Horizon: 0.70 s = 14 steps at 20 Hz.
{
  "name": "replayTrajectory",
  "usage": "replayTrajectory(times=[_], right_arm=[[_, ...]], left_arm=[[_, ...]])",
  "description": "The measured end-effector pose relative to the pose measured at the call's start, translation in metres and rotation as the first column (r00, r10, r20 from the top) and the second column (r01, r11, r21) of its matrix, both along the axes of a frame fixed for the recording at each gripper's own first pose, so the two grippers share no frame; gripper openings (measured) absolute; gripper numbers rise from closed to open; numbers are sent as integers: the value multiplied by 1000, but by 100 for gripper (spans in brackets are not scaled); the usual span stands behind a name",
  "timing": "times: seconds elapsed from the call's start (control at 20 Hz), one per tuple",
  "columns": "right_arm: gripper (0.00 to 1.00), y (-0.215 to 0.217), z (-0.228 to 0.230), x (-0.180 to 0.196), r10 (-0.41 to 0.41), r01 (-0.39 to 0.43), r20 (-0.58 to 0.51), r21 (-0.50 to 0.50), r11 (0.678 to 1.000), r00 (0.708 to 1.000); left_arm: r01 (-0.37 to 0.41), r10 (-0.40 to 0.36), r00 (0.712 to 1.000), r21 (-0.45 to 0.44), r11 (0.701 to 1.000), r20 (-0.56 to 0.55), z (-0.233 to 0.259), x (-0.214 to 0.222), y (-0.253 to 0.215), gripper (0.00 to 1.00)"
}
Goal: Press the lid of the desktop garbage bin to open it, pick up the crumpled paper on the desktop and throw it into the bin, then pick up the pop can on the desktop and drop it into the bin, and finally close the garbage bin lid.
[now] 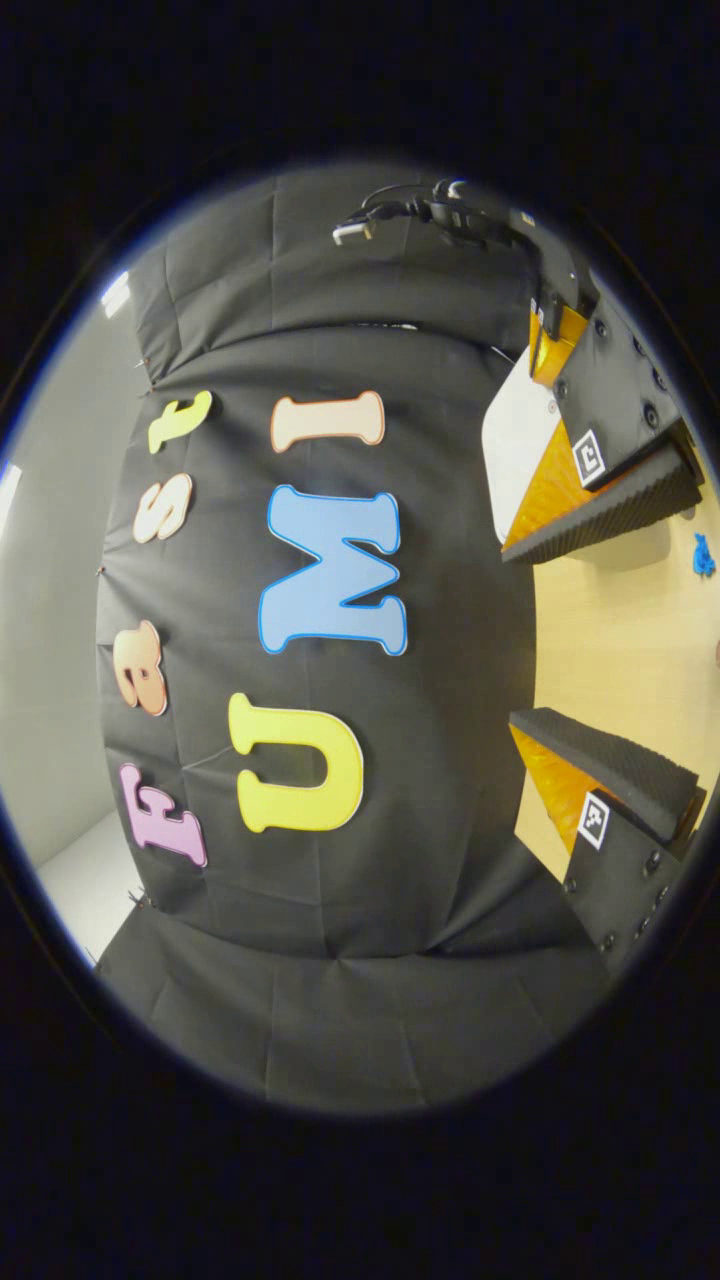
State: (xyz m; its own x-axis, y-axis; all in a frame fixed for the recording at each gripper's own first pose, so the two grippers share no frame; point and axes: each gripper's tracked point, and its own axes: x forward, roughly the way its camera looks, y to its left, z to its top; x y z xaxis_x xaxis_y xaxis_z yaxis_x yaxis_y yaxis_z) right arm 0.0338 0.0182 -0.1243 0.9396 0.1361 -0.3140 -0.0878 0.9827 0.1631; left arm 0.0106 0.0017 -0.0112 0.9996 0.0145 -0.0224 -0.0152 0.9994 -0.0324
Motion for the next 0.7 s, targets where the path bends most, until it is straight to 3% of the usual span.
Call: replayTrajectory(times=[0.2, 0.7], right_arm=[[2, 1, -3, -4, 3, -3, 10, -50, 999, 1000], [2, -3, 21, -4, -12, 10, 61, 32, 999, 998]], left_arm=[[3, -3, 1000, -8, 1000, -5, -2, -1, -2, 95], [-3, 3, 1000, 9, 1000, 1, 0, -3, 1, 95]])
